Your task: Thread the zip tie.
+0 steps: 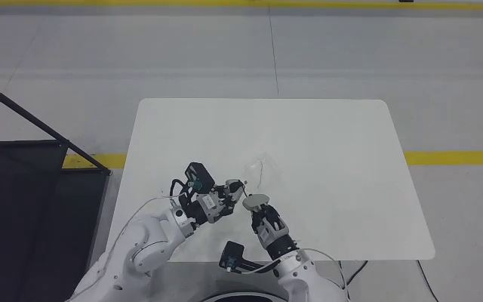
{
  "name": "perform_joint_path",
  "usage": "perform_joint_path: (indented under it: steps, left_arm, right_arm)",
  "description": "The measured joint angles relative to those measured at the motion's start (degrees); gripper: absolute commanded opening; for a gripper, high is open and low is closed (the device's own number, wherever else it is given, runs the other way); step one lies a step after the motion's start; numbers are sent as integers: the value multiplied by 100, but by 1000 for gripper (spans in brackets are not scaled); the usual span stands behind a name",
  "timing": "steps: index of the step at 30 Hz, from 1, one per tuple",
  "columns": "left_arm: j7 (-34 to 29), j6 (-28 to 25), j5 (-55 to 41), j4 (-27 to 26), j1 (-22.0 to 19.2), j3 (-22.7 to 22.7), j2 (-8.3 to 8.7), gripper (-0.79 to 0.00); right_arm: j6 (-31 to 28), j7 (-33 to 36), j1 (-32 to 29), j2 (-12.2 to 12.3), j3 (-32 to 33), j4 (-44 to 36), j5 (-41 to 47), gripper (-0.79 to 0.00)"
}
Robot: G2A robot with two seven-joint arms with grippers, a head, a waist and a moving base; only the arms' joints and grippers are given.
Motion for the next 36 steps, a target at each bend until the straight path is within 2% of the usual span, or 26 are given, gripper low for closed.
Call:
perform_joint_path:
  steps: [8, 15, 23, 36]
  left_arm:
    - [123, -4, 107, -18, 48, -7, -19, -785]
    - [309, 57, 116, -46, 94, -47, -41, -785]
    - [494, 68, 424, -95, 151, -54, -57, -785]
    - [624, 169, 938, -104, 193, 26, -95, -785]
  right_arm:
    - [166, 45, -31, -14, 10, 18, -19, -785]
    - [-391, -37, 27, -9, -20, 26, -80, -785]
    - [-581, 109, 117, -39, -84, 25, -89, -785]
    - [210, 227, -58, -62, -1, -14, -46, -785]
